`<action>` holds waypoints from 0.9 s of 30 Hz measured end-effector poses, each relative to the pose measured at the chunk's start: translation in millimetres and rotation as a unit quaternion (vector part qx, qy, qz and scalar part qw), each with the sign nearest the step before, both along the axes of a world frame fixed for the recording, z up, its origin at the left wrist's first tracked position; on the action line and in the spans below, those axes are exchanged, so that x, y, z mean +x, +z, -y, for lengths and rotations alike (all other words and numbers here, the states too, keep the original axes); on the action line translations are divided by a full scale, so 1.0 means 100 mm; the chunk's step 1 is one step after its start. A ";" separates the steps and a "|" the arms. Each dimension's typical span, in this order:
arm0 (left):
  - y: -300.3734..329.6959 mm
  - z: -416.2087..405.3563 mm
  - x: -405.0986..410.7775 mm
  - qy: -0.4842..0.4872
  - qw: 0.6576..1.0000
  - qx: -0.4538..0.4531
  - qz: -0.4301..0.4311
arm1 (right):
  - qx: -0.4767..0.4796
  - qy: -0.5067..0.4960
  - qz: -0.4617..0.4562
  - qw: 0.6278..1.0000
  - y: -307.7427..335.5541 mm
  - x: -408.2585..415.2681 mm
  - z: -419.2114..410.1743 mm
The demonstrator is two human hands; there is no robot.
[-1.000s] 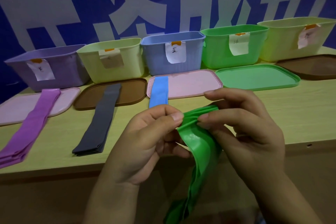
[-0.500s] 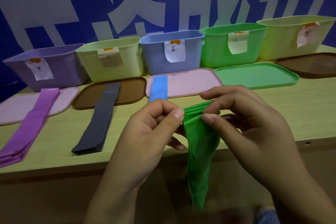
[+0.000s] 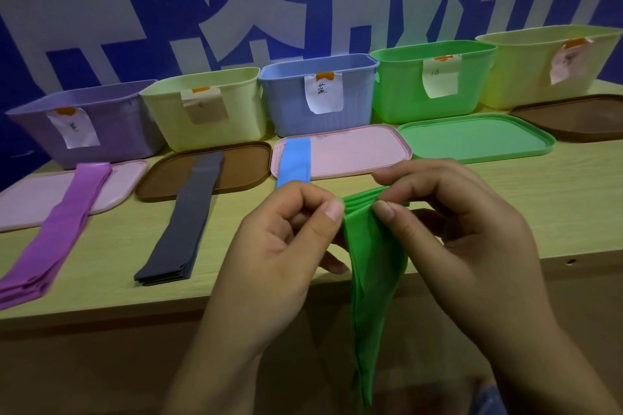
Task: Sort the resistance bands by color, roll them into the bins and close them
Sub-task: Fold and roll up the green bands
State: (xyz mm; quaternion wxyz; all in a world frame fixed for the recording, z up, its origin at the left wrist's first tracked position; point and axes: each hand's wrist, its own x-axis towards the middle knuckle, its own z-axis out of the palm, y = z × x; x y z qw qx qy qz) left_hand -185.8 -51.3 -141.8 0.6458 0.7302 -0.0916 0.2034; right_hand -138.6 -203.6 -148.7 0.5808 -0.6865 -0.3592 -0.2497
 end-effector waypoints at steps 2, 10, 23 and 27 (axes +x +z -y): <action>-0.01 0.00 -0.01 -0.007 1.000 -0.006 0.007 | 0.000 0.002 0.005 1.000 0.00 0.00 0.01; -0.02 0.02 0.00 -0.017 1.000 -0.021 0.015 | 0.009 0.001 0.015 1.000 -0.01 0.00 0.00; -0.02 0.00 -0.01 0.027 0.998 0.034 0.043 | 0.000 0.041 0.013 0.999 0.00 0.02 0.04; -0.04 0.00 0.00 0.026 0.998 0.036 0.037 | -0.060 0.030 0.054 0.996 0.02 0.05 0.10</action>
